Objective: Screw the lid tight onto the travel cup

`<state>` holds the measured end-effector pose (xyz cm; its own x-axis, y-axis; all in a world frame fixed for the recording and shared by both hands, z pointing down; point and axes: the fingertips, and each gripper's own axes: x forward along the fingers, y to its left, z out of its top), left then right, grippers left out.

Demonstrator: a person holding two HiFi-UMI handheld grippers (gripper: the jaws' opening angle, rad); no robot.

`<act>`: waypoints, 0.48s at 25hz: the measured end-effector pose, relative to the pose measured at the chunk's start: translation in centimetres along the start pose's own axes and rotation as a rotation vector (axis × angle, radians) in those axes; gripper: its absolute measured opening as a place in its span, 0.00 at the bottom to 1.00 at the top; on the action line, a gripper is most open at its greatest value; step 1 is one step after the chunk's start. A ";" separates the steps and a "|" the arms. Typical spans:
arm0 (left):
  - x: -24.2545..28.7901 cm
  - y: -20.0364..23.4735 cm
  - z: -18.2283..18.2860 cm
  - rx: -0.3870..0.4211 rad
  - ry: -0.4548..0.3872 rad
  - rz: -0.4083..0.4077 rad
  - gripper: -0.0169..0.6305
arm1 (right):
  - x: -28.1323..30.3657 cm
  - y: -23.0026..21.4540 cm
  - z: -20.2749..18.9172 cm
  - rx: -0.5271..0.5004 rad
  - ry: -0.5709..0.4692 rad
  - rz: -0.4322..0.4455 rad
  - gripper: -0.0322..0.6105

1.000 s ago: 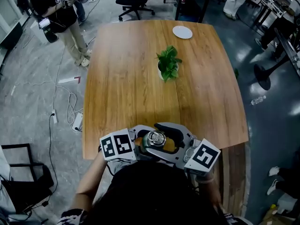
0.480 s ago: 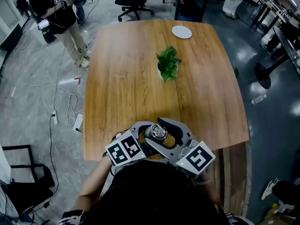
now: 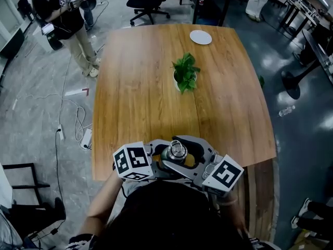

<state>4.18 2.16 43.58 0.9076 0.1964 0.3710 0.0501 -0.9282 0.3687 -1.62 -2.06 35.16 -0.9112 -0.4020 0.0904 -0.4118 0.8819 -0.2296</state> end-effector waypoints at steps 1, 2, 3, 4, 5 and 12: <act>0.0 0.7 -0.3 0.011 0.022 0.046 0.61 | 0.0 -0.4 -0.3 -0.007 0.014 -0.032 0.48; 0.1 1.2 -0.5 0.015 0.040 0.082 0.61 | 0.1 -0.8 -0.5 -0.007 0.024 -0.056 0.48; 0.1 1.6 -0.7 0.013 0.050 0.112 0.61 | 0.2 -1.0 -0.5 -0.001 0.026 -0.076 0.48; 0.1 2.0 -0.7 0.008 0.058 0.147 0.61 | 0.4 -1.3 -0.3 0.004 0.020 -0.096 0.48; 0.0 2.5 -0.8 0.008 0.066 0.195 0.61 | 0.5 -1.5 0.0 0.004 0.011 -0.121 0.48; -1.1 5.1 -1.5 0.059 0.139 0.488 0.62 | 0.3 -2.4 -0.7 0.157 -0.019 -0.125 0.48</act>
<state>2.80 -2.35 46.33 0.7676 -0.2280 0.5990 -0.3384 -0.9379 0.0767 -0.94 -4.11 36.45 -0.8520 -0.5119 0.1096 -0.5134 0.7761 -0.3660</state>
